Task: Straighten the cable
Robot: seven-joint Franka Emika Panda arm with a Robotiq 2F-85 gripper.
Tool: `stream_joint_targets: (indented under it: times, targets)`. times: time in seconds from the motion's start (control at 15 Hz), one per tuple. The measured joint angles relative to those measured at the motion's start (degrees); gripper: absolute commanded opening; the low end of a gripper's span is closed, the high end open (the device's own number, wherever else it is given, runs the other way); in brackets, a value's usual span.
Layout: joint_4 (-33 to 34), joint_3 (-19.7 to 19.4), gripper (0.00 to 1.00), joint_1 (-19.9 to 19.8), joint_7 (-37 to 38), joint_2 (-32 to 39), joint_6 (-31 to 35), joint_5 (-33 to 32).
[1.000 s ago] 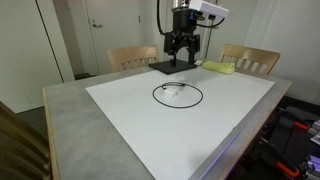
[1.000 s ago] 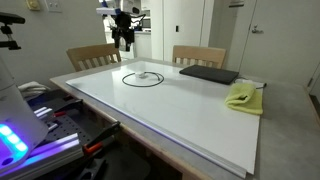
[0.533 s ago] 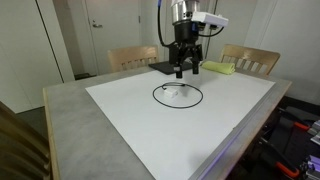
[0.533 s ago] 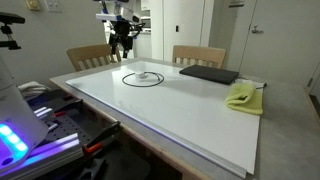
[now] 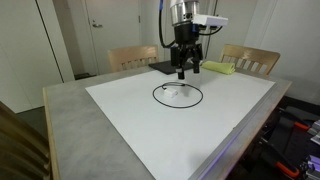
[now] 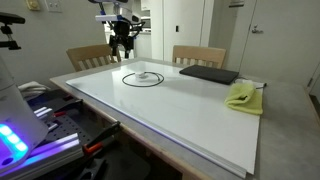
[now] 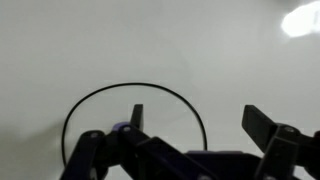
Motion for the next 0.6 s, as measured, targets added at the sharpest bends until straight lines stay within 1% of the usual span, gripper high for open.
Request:
stream_joint_targets:
  times: [0.27, 0.6]
  targets:
    - [0.01, -1.02, 1.00, 1.13, 0.22, 0.84, 1.59, -6.93]
    - [0.32, -1.77, 1.00, 1.16, -1.31, 3.23, 7.76, -7.96]
